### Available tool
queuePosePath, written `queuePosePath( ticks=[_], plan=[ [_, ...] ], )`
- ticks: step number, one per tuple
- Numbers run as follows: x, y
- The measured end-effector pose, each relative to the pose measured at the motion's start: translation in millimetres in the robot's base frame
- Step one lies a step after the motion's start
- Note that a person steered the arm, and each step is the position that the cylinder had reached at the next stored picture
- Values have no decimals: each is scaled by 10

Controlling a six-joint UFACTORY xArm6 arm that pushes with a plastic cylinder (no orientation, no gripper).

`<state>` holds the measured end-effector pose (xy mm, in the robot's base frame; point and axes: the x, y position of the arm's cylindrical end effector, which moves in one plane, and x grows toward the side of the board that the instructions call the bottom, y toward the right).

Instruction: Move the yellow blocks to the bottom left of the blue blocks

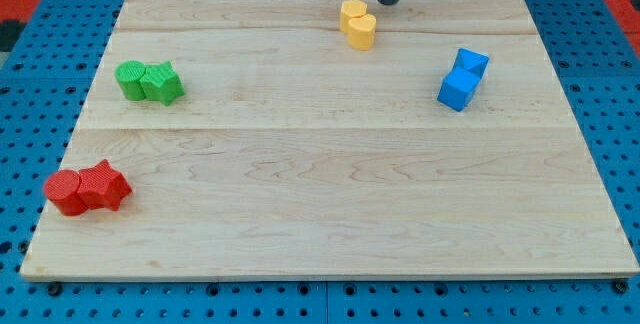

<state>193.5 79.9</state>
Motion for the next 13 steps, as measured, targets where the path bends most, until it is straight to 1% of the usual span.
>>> queuePosePath(
  ticks=[1,2,3,4,5,7,8,10,11,13],
  plan=[
    [104,-594],
    [467,-421],
    [801,-385],
    [951,-357],
    [783,-459],
    [766,-449],
    [750,-91],
    [1258,-151],
    [1586,-63],
    [2088,518]
  ],
)
